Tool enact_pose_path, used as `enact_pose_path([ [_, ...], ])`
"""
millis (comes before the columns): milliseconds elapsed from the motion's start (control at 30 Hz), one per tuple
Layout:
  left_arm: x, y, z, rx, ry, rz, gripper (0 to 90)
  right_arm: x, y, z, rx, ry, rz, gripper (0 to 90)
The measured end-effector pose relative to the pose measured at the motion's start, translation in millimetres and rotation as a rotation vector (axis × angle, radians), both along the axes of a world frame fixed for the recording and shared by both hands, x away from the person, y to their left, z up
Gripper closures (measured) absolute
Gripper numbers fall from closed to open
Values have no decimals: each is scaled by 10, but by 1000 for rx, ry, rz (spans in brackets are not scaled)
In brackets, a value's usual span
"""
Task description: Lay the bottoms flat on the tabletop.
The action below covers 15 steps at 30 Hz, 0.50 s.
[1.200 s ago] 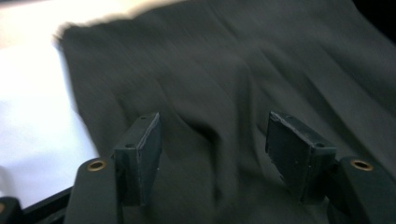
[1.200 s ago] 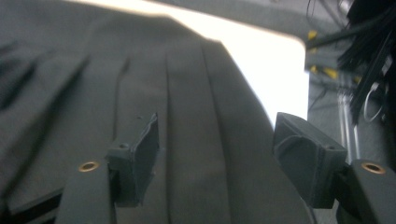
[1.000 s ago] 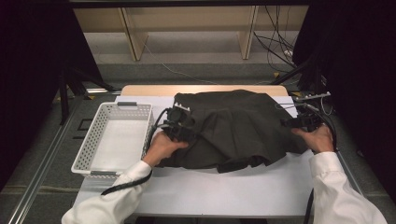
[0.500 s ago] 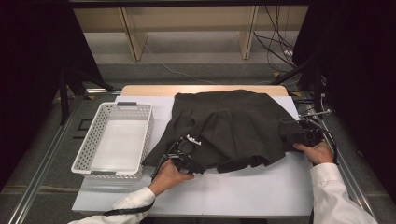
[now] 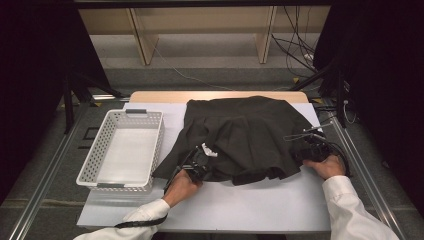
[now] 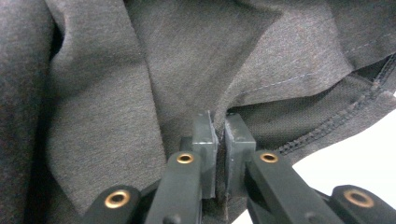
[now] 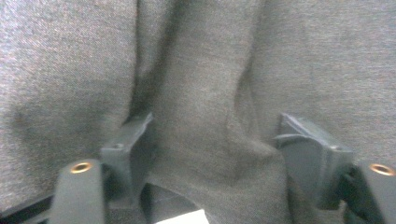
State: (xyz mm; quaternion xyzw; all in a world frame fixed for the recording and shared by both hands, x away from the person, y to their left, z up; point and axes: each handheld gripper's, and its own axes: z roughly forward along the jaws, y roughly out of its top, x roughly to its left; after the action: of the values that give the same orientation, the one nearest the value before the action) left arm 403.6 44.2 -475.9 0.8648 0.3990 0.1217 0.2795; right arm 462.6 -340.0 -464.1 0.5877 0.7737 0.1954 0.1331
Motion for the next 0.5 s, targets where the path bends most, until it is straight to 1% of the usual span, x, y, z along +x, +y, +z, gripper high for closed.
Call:
enact_pose_path([
  [33, 1, 11, 10, -18, 22, 0, 819, -2, -9, 0, 5, -2, -3, 315],
  [67, -4, 24, 29, -47, 55, -10, 732, -2, -20, -2, 9, -2, -1, 314],
  [100, -20, 26, 43, -82, 85, -26, 588, -3, -25, -3, 13, -3, -2, 311],
  [133, -44, 17, 54, -90, 111, -57, 501, -2, -28, -4, 14, -3, -2, 307],
  [167, -74, -12, 59, -81, 127, -87, 451, 0, -29, -5, 14, -2, -2, 306],
  [200, -109, -52, 61, -75, 125, -102, 386, 1, -31, -6, 13, -3, 0, 306],
  [233, -138, -96, 61, -67, 118, -109, 327, 1, -29, -5, 15, -2, -2, 305],
  [333, -152, -239, 21, -38, 128, -112, 229, 0, -28, -6, 12, -3, -2, 305],
  [400, -145, -292, 3, -20, 88, -95, 227, 0, -28, -5, 14, -2, -4, 304],
  [433, -142, -309, 2, -14, 59, -79, 279, -1, -27, -5, 14, -2, -5, 304],
  [467, -134, -311, 5, -7, 39, -77, 391, -2, -27, -6, 14, -2, -5, 304],
  [500, -128, -310, 4, -4, 27, -78, 464, -1, -26, -5, 14, -2, -5, 304],
])
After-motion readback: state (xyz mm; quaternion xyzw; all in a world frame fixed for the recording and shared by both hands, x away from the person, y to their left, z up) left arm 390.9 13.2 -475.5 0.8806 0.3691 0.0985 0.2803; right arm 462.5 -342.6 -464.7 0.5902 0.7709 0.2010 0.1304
